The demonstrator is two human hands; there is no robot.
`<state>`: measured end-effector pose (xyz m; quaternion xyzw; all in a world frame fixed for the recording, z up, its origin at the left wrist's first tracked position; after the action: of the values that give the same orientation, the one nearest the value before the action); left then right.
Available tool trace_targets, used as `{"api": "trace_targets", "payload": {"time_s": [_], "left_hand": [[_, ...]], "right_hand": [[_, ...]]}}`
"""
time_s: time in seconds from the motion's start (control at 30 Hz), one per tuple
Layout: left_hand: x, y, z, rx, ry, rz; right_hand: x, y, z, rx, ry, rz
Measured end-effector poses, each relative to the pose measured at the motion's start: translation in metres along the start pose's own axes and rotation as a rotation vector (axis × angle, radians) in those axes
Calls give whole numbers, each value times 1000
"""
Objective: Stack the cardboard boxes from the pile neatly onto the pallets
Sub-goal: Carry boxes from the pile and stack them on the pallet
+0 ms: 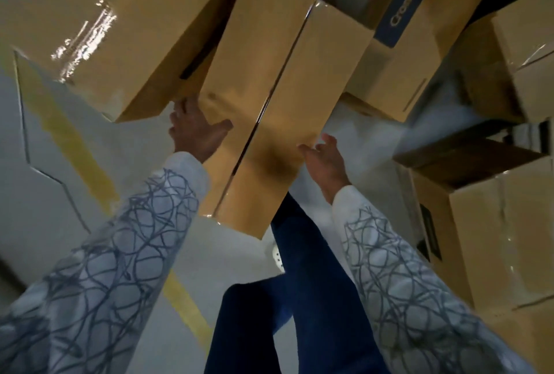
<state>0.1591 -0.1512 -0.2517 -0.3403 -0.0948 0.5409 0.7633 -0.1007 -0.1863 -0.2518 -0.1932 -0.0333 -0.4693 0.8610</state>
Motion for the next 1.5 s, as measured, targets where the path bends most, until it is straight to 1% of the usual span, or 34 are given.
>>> {"api": "trace_targets", "payload": {"time_s": [0.03,0.1,0.17,0.27,0.37,0.43,0.57,0.63,0.73,0.87,1.0,1.13,1.23,1.33,1.4,1.5], "left_hand": [[2,2,-11,-10,-36,21],[7,9,-30,26,-89,102],[13,16,-47,59,-120,225],[24,22,-66,68,-142,295],[34,15,-74,8,-161,348],[26,0,-61,-42,-158,365],[-11,-44,6,-121,-67,248],[-15,-57,32,-156,5,203],[-21,-73,84,-163,119,164],[-25,-90,163,-184,293,86],[-13,-105,249,-139,492,-41],[-2,-105,349,-126,771,-232],[12,-88,425,-144,990,-398],[27,-49,504,-130,1232,-557],[41,-16,550,-99,1335,-681],[63,39,609,-78,1450,-851]], "right_hand": [[-1,2,-7,-6,22,-18],[-3,6,-19,-13,46,-38],[-3,11,-26,-16,63,-60],[-1,16,-23,-74,100,-132],[-2,16,-12,-149,108,-144],[-3,18,-5,-183,101,-140],[-1,17,35,-273,50,-159],[-5,12,65,-313,39,-189],[-22,0,116,-369,44,-193],[-59,-12,204,-465,57,-302],[-121,1,302,-499,22,-519],[-209,31,385,-443,-23,-860],[-269,59,444,-386,-22,-1143],[-331,85,486,-350,40,-1335],[-366,102,507,-301,75,-1459],[-415,119,528,-286,118,-1626]]}}
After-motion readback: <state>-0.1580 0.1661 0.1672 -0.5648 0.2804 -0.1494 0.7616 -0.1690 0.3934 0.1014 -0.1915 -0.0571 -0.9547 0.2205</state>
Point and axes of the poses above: each hand's wrist, its own z-axis away from the middle knuckle, its own y-axis out of the palm, x = y × z, the point moved 4 cm from there along -z, towards the middle knuckle
